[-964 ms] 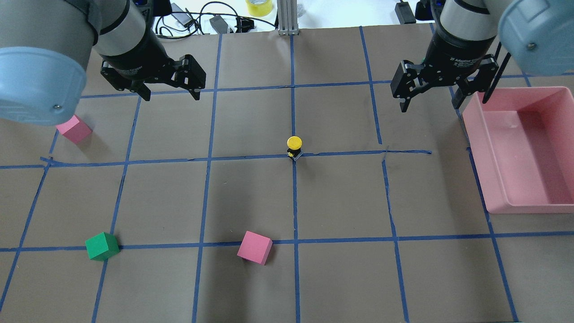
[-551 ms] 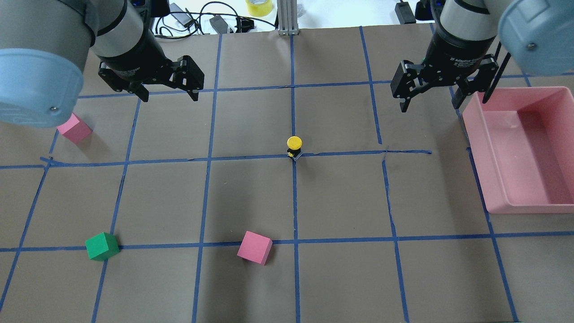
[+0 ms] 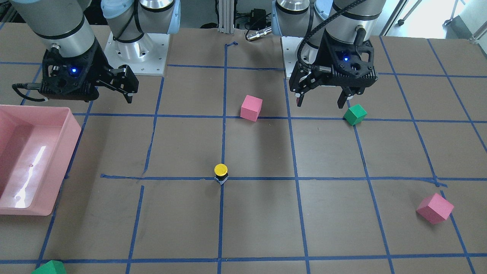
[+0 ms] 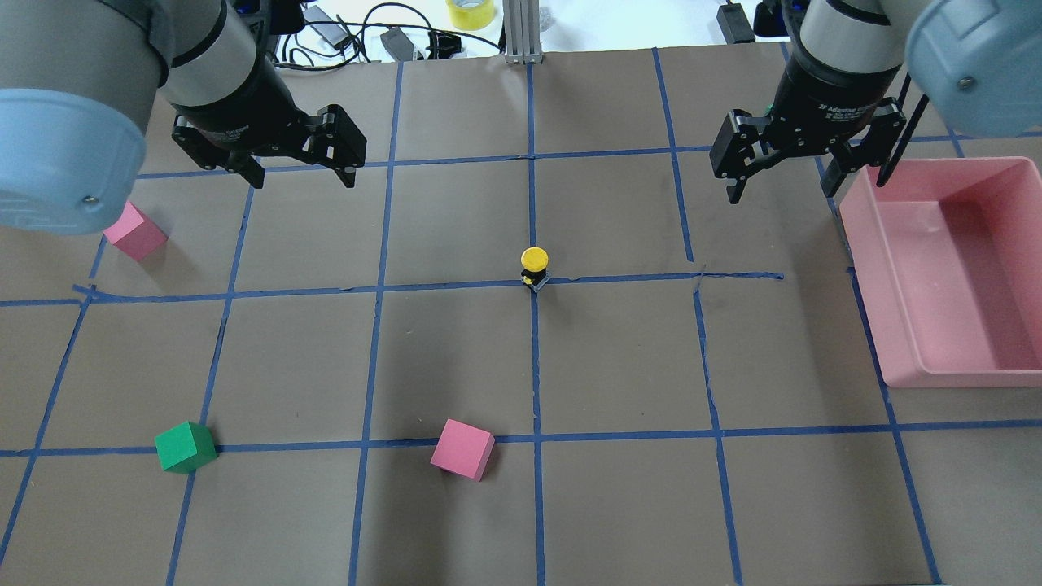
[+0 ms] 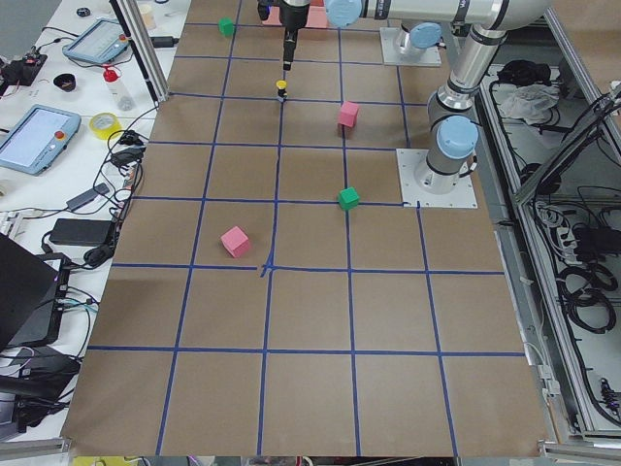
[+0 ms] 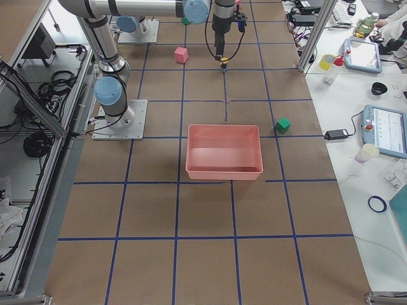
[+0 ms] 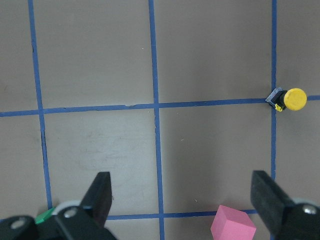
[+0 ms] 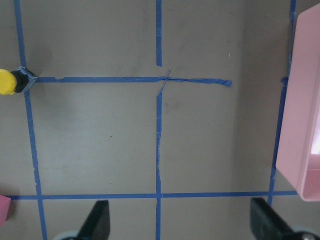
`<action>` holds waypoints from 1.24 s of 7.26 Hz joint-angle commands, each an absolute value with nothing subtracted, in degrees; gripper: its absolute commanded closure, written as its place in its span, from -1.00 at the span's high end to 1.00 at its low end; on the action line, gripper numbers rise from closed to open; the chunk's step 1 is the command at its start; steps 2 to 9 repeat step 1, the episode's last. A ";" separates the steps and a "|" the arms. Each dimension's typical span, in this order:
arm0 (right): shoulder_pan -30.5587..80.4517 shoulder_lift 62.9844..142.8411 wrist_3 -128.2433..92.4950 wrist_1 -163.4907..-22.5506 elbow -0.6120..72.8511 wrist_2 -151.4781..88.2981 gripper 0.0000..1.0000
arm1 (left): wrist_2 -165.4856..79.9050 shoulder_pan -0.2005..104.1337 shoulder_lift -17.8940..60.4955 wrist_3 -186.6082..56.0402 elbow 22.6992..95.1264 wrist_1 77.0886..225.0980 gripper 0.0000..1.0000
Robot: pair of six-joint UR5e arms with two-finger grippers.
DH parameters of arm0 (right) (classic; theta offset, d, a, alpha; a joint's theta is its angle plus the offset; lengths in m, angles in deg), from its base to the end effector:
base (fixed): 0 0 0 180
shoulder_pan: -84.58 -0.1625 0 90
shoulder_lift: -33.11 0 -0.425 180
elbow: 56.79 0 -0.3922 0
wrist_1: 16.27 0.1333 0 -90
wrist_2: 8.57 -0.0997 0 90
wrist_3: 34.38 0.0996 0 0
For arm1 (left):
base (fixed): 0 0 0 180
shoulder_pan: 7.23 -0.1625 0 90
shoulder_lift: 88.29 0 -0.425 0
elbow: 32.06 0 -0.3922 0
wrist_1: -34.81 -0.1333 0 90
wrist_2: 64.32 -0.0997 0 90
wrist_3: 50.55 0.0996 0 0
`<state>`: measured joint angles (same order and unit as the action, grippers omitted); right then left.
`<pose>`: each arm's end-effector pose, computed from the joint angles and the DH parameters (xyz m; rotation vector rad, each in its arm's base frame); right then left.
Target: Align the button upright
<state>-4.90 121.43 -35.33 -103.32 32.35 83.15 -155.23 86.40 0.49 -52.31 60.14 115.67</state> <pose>0.1258 -0.4987 0.4758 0.0132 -3.1107 -0.1030 -0.1629 -0.4866 0.4963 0.0492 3.1241 -0.2238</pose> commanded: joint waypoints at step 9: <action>-4.89 121.44 -35.34 -103.29 32.33 83.10 1.00 | -155.20 86.37 0.48 -52.22 60.14 115.76 1.00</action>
